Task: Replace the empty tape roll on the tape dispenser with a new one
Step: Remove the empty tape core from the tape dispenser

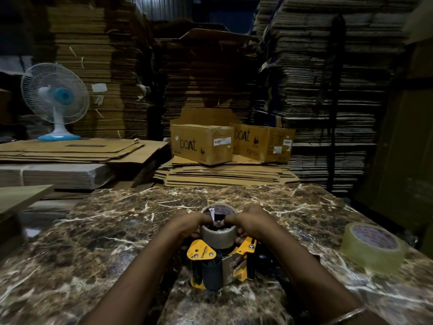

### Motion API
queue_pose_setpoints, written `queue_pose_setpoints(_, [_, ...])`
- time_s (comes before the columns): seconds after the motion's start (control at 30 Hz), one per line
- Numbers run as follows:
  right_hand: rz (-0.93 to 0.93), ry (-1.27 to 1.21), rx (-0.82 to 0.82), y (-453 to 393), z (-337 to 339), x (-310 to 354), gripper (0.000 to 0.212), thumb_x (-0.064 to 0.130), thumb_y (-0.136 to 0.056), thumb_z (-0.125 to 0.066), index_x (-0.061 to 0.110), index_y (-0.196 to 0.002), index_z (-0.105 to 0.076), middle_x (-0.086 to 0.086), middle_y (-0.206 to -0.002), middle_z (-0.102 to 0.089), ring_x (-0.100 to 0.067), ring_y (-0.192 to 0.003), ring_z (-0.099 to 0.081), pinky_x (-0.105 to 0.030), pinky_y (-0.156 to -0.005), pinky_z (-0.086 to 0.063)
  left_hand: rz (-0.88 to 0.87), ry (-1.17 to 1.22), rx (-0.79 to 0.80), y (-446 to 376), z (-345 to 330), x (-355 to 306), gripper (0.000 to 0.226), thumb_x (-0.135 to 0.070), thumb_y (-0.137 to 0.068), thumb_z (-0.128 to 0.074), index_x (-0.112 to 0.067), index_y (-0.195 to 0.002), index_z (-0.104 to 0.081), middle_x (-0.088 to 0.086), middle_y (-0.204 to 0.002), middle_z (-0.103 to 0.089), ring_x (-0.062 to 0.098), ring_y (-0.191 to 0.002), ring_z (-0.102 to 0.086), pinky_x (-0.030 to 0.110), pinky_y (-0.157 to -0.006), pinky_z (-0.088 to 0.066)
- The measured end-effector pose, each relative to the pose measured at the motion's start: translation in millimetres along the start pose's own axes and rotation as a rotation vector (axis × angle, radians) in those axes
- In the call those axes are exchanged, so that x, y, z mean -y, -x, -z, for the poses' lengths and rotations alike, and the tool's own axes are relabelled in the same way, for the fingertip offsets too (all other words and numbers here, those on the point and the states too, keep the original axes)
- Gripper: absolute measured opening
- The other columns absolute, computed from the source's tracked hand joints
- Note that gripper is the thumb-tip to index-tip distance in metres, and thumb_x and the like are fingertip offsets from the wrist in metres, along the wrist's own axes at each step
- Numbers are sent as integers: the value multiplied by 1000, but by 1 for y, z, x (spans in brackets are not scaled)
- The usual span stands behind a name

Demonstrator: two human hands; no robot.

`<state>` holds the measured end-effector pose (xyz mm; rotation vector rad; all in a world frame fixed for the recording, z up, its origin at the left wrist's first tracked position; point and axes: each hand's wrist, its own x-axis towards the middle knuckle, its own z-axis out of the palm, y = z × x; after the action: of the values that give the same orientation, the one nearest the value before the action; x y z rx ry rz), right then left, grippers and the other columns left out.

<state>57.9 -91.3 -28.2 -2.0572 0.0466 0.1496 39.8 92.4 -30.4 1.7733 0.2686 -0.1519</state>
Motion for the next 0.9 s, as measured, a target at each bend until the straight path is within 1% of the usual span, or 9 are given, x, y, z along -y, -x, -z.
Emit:
queue_pose_setpoints(0.13, [0, 25, -33, -1, -2, -1, 58, 37, -58, -88, 1, -98, -64, -15, -89, -73, -28, -71, -72, -35, -61, -60, 4, -6, -13, 2, -2, -3, 73, -17, -51, -82, 3, -118, -60, 20, -103, -71, 23, -73, -60, 34, -67, -46])
queue_pose_setpoints(0.23, [-2, 12, -35, -4, -3, 0, 59, 32, -65, -88, -4, -105, -63, -18, -90, -72, -25, -60, -68, -30, -54, -56, 6, -29, -8, 0, -4, -3, 45, -11, -72, -78, 2, -113, -64, 15, -102, -68, 20, -74, -60, 29, -62, -49])
queue_pose_setpoints(0.3, [-15, 0, -15, -5, -4, 1, 64, 32, -66, -87, -4, -111, -61, -18, -93, -72, -25, -62, -69, -29, -53, -55, 5, -36, 4, -3, -3, -2, 39, -11, -73, -76, 1, -109, -68, 15, -105, -68, 21, -78, -60, 29, -63, -50])
queue_pose_setpoints(0.37, [-17, 7, -1, -5, -4, 2, 59, 33, -66, -86, -1, -106, -60, -17, -97, -72, -27, -72, -71, -32, -59, -58, 5, -47, 19, -5, -3, -1, 36, -11, -73, -75, 0, -107, -69, 14, -103, -67, 21, -79, -59, 27, -62, -49])
queue_pose_setpoints(0.43, [-15, 4, -4, -4, -3, 2, 47, 31, -67, -86, 6, -94, -56, -16, -97, -70, -30, -80, -72, -37, -68, -62, 11, -43, 24, -6, -4, -2, 35, -11, -73, -74, 0, -106, -69, 12, -97, -65, 20, -77, -58, 25, -59, -47])
queue_pose_setpoints(0.53, [-12, -6, -6, -4, -4, 1, 45, 29, -65, -86, 9, -87, -53, -15, -95, -68, -32, -82, -72, -44, -76, -64, 9, -37, 12, -7, -5, -3, 36, -9, -73, -74, 0, -107, -68, 10, -95, -64, 19, -75, -58, 24, -55, -45])
queue_pose_setpoints(0.73, [2, -8, -41, -2, -4, -1, 51, 29, -69, -87, 4, -103, -60, -14, -95, -71, -26, -74, -69, -34, -60, -59, -15, -76, 5, -12, -2, 3, 51, -22, -61, -79, -1, -107, -68, 17, -115, -64, 25, -92, -62, 30, -65, -52])
queue_pose_setpoints(0.83, [19, 2, -59, -1, -4, -1, 48, 31, -71, -86, 5, -102, -60, -13, -94, -71, -24, -74, -70, -32, -58, -57, -16, -75, 2, -11, -1, 3, 60, -30, -48, -79, -4, -102, -70, 16, -112, -66, 31, -100, -65, 42, -85, -58])
queue_pose_setpoints(0.9, [32, 11, -72, 1, -3, 0, 50, 32, -71, -86, 4, -104, -61, -12, -92, -72, -21, -69, -69, -29, -53, -53, -33, -81, 8, -11, -1, 3, 56, -30, -50, -78, -3, -99, -72, 18, -113, -67, 31, -99, -65, 38, -78, -56])
